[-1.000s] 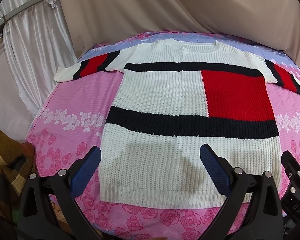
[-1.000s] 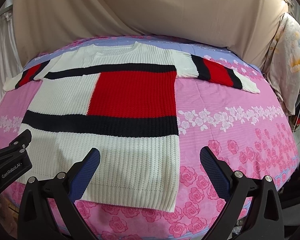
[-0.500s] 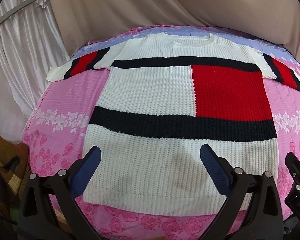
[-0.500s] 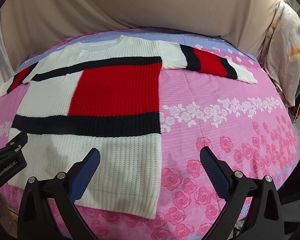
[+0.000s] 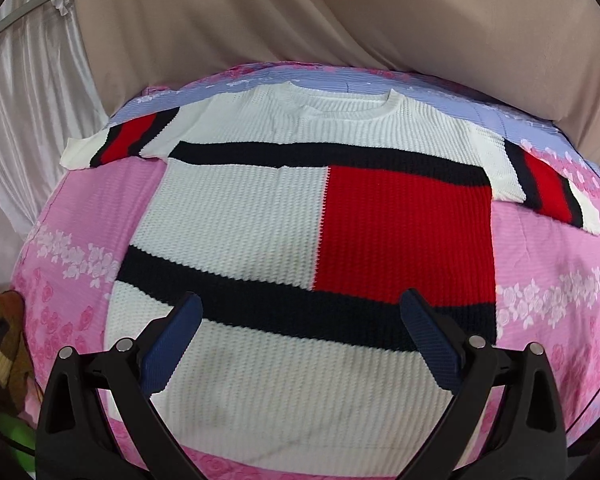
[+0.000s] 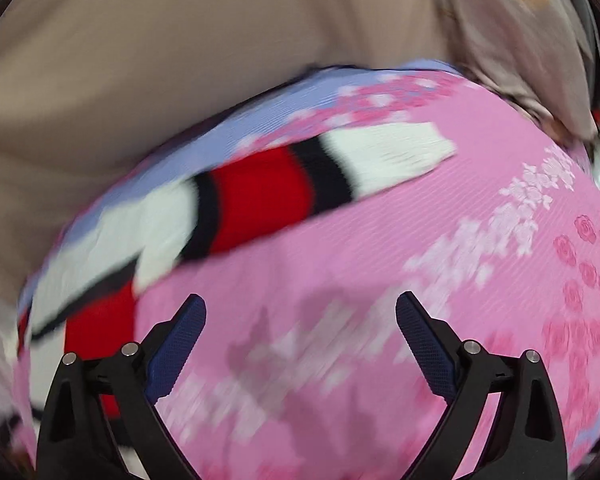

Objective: Fold small clothes
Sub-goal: 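Move both grippers toward the sweater's striped sleeves, then grasp the white sleeve cuff with the left gripper and fold it across the body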

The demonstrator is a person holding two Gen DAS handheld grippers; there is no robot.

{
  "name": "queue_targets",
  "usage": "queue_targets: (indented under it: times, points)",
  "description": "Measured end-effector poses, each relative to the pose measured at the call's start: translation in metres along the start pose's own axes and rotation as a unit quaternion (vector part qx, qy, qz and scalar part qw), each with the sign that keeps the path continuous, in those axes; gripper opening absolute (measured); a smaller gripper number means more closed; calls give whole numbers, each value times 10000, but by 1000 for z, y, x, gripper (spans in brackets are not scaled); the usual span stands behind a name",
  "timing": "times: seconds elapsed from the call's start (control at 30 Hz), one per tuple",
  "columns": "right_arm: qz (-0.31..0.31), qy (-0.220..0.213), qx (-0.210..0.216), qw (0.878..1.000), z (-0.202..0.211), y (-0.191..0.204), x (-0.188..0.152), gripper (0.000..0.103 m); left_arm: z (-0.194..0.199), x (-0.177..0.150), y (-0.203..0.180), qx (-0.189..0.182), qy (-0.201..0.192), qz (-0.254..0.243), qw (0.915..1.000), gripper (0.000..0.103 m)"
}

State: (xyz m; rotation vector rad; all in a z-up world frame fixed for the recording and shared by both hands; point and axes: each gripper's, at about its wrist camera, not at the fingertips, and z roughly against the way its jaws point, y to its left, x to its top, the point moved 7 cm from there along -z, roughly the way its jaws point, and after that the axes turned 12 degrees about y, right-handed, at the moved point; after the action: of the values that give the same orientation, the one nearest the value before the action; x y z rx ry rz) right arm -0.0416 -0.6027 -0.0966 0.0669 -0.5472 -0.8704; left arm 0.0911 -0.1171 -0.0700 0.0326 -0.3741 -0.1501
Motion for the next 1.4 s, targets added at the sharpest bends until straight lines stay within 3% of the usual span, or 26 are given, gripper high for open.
queue_targets:
  times: [0.17, 0.23, 0.4, 0.47, 0.5, 0.6, 0.67, 0.77, 0.9, 1.07, 1.17, 1.27, 1.3, 1.33, 1.4]
  points:
    - [-709, 114, 307, 9969, -49, -53, 68, 84, -3, 1, -14, 141, 109, 186, 9997, 97]
    - [-936, 263, 515, 9939, -70, -63, 77, 74, -3, -2, -18, 266, 132, 156, 9994, 97]
    - [-753, 87, 556, 9956, -86, -59, 92, 68, -6, -5, -16, 492, 218, 265, 9982, 97]
    - [-673, 197, 844, 9940, -93, -54, 97, 41, -7, -3, -15, 549, 218, 320, 9977, 97]
    - [-675, 321, 1010, 9921, -100, -51, 99, 6, -7, -2, -15, 570, 212, 330, 9976, 97]
    - [-594, 123, 1250, 9903, -90, -39, 109, 7, -8, 3, -11, 629, 178, 399, 9971, 97]
    - [-501, -84, 1638, 9852, -70, -15, 117, 7, -9, 6, -7, 650, 168, 445, 9968, 97]
    - [-53, -284, 2207, 9749, -33, 45, 124, 7, -12, 13, 5, 653, 161, 550, 9962, 97]
    - [882, -206, 2950, 9512, 6, 168, 110, 7, -16, 25, 29, 610, 115, 765, 9951, 97]
    - [2052, 485, 3711, 9044, 10, 351, 30, 7, -18, 41, 71, 534, 36, 1077, 9927, 97]
    - [2896, 971, 3600, 8815, -15, 440, -54, 12, -23, 52, 100, 400, 65, 1302, 9907, 97]
    - [3391, 1049, 3143, 8805, -22, 468, -114, 15, -32, 69, 127, 82, 102, 1479, 9889, 97]
    - [3379, 963, 3007, 8866, -18, 464, -126, 23, -35, 74, 132, 8, 90, 1499, 9887, 97]
    - [3317, 902, 2883, 8937, -16, 454, -132, 39, -40, 84, 137, -121, 79, 1498, 9886, 97]
    - [3169, 802, 2586, 9090, -9, 426, -146, 49, -52, 100, 139, -384, 90, 1443, 9888, 97]
